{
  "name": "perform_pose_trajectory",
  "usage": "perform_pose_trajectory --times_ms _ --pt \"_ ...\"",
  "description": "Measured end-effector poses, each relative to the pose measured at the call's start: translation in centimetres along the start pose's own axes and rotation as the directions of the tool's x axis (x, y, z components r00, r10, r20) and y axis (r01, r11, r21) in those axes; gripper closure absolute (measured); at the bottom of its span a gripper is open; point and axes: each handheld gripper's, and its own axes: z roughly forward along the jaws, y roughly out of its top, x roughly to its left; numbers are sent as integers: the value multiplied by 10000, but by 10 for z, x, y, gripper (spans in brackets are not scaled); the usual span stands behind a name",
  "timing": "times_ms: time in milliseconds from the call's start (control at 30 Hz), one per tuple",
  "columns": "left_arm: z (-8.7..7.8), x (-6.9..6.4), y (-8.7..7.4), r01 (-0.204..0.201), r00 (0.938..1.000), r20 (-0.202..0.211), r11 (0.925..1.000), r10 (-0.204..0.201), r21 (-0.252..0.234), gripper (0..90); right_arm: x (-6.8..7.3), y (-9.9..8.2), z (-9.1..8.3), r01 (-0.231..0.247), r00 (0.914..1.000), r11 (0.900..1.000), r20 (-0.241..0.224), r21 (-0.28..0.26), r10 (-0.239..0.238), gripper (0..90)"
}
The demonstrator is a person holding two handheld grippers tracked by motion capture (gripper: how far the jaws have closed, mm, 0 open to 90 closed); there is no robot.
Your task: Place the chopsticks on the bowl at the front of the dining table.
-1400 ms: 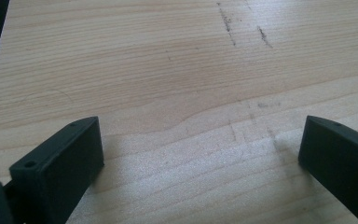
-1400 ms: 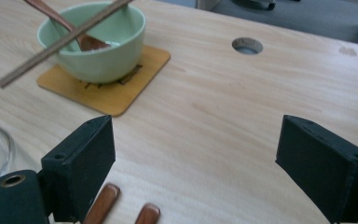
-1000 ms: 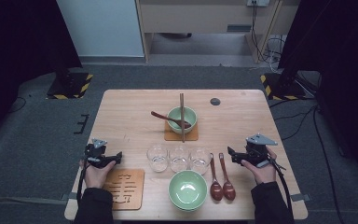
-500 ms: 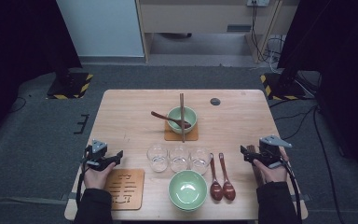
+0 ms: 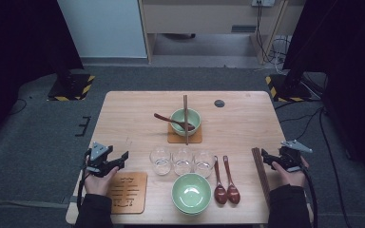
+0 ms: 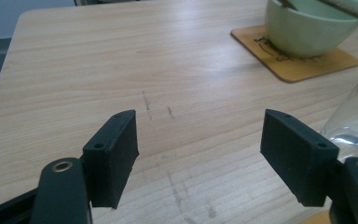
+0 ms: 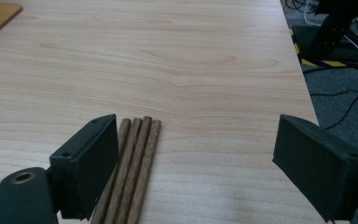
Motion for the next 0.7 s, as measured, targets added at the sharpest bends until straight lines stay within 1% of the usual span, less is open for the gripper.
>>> perform_pose_trajectory --times_ms 100,200,300,367,500,600,633,667,700 --pt "-2 -2 2 8 9999 122 9999 -6 -142 267 -2 -1 1 -28 10000 10000 77 72 28 145" --pt "-4 -7 6 -181 9996 231 9997 184 -161 266 -3 -3 4 -58 9999 9998 131 191 55 145" --pt "-6 -9 8 -97 9993 360 9993 110 -366 269 -2 -4 6 56 9999 9995 161 313 -62 143" --pt "-8 -11 10 -59 9991 422 9991 76 -412 272 -3 -5 6 79 9998 9993 170 356 -85 135" --pt "-13 -17 16 -187 9980 595 9978 224 -631 273 -4 -6 7 91 9998 9991 168 418 -98 134" --pt "-17 -23 21 -346 9970 665 9963 398 -782 273 -3 -7 8 72 9998 9988 163 485 -80 133" --pt "-17 -23 21 -346 9970 665 9963 398 -782 274 -3 -7 8 72 9998 9988 163 485 -80 133" --pt "-18 -27 23 -387 9957 800 9955 457 -864 274 -3 -7 9 155 9997 9985 162 530 -164 131" --pt "-19 -29 24 -439 9954 814 9951 511 -883 274 -3 -8 9 181 9997 9982 167 565 -191 130"
